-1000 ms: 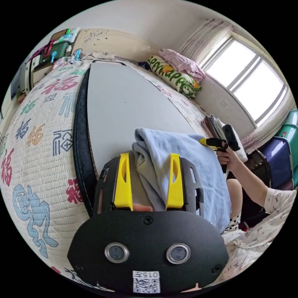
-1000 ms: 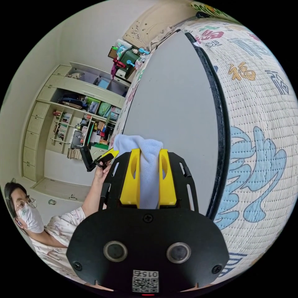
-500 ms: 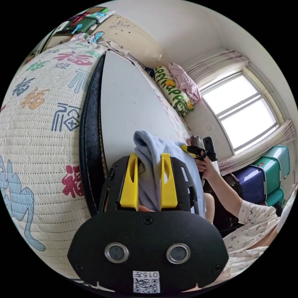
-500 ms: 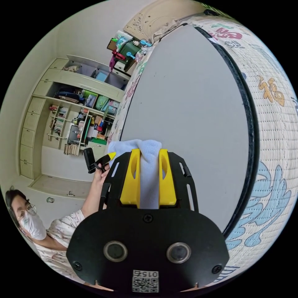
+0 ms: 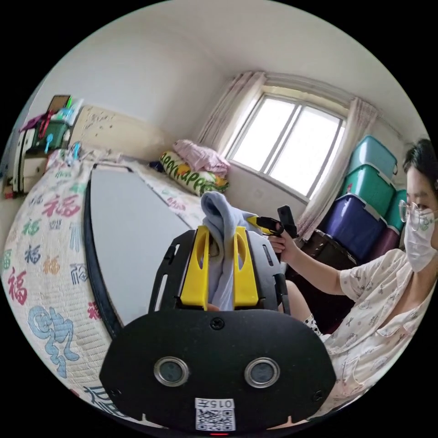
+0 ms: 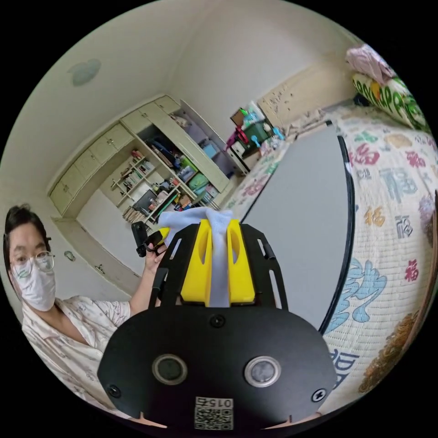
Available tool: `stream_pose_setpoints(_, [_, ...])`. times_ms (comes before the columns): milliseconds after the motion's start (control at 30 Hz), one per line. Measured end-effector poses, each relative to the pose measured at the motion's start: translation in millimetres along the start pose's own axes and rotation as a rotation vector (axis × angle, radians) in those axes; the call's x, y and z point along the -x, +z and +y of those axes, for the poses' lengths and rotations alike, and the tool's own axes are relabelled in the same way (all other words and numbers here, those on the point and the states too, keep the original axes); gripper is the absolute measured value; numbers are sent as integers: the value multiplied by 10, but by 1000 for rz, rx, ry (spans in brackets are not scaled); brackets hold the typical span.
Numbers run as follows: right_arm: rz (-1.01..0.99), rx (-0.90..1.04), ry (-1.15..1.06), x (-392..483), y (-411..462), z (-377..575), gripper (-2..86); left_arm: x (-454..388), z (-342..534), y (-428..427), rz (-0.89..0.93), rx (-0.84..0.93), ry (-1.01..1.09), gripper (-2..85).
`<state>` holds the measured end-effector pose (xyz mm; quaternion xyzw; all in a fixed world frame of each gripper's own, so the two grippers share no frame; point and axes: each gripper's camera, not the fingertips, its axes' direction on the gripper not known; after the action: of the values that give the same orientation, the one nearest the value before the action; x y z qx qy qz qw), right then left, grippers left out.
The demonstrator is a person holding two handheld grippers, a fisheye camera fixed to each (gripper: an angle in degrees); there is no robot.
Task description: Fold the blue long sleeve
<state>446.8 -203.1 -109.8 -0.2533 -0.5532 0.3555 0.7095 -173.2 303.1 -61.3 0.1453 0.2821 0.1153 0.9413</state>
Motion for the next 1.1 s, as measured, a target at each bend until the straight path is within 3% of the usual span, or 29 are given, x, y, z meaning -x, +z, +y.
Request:
stream_pose_setpoints(233, [-35,-183,-146,1001,-992,408,53,-1297,-786,-295,10,-70,161,76])
stream_pose_setpoints(500, [156,-297,-314,1990,-2055,632,51,-2380,-1656,61,162,-110,278,76])
stream_pose_setpoints(833, [652,-393,-344,2683,-3269,700,48,-3273,-2590,2046,451,-138,249,76])
stream_pose_setpoints(1100, [879,-394,-289,2307,-3350,557,47,-3370,-3030,3548,521,-86,212,77])
